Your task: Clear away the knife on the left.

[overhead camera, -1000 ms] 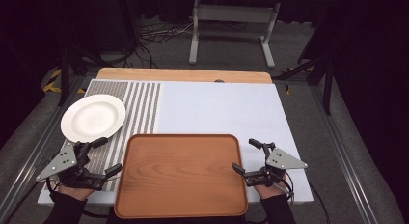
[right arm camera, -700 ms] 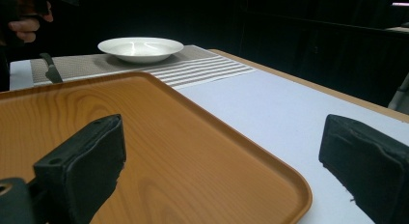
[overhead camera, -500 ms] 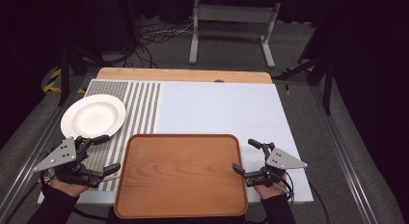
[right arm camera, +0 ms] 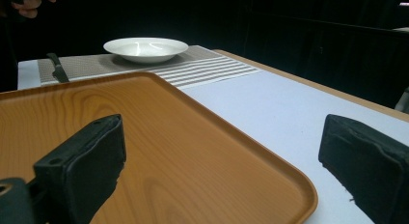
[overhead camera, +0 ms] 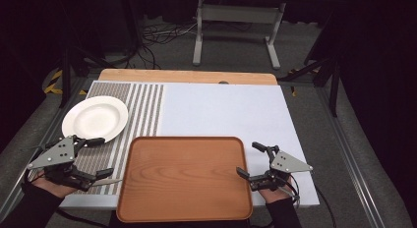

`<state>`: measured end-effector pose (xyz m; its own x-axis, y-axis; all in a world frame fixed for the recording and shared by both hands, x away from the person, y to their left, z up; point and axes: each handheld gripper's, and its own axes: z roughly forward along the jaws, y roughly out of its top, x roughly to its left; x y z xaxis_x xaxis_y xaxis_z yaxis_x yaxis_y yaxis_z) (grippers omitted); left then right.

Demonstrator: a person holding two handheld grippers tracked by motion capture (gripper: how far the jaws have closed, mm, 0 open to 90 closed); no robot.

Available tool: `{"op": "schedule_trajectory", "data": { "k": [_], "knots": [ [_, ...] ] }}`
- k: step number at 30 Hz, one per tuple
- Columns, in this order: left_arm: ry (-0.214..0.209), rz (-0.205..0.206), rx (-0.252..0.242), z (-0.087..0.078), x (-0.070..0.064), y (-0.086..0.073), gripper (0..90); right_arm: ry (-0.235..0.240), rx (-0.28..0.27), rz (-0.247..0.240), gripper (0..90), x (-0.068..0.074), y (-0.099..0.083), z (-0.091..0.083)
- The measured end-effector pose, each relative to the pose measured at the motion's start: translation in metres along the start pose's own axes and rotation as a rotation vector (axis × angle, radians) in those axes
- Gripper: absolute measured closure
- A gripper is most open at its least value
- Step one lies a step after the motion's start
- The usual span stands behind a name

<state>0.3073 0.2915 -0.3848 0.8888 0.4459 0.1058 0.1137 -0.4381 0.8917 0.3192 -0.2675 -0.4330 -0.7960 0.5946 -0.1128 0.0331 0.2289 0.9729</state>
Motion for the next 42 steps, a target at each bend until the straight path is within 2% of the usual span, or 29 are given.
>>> {"op": "schedule_trajectory", "data": {
  "k": [3,7,9,10,12,13,16,18,25,34,38,42],
  "knots": [
    [-0.001,0.020,0.079,-0.005,0.004,0.000,9.5,0.003,0.003,0.000,3.1,0.000,0.000,0.000],
    [-0.010,0.018,0.117,-0.007,0.005,0.000,10.0,0.004,0.003,0.001,3.1,0.000,0.000,0.001],
    [-0.016,0.031,0.168,-0.008,0.006,0.000,10.2,0.005,0.004,0.002,3.1,0.000,0.000,0.001],
    [-0.016,0.031,0.168,-0.008,0.006,0.000,10.3,0.006,0.004,0.002,3.1,0.000,0.000,0.001],
    [-0.019,0.042,0.199,-0.009,0.007,-0.001,10.4,0.006,0.004,0.002,3.1,0.000,0.000,0.001],
    [-0.023,0.046,0.233,-0.011,0.009,-0.001,11.1,0.006,0.007,0.001,3.1,0.000,0.000,0.001],
    [-0.022,0.052,0.279,-0.013,0.011,-0.001,11.4,0.007,0.007,0.001,3.1,0.000,-0.001,0.001],
    [-0.023,0.054,0.288,-0.014,0.012,-0.002,12.0,0.005,0.009,0.002,3.1,0.000,-0.001,0.002],
    [-0.045,0.091,0.391,-0.016,0.017,-0.007,15.4,0.010,0.010,0.003,3.1,0.000,-0.001,0.002],
    [-0.076,0.144,0.521,-0.010,0.020,-0.011,18.6,0.010,0.013,0.002,3.1,0.000,-0.001,0.002],
    [-0.094,0.142,0.579,-0.007,0.023,-0.016,20.4,0.010,0.013,-0.003,3.1,-0.001,-0.001,0.002],
    [-0.112,0.147,0.615,-0.005,0.025,-0.020,22.9,0.013,0.014,-0.006,3.1,-0.001,-0.001,0.001]
  ]
}}
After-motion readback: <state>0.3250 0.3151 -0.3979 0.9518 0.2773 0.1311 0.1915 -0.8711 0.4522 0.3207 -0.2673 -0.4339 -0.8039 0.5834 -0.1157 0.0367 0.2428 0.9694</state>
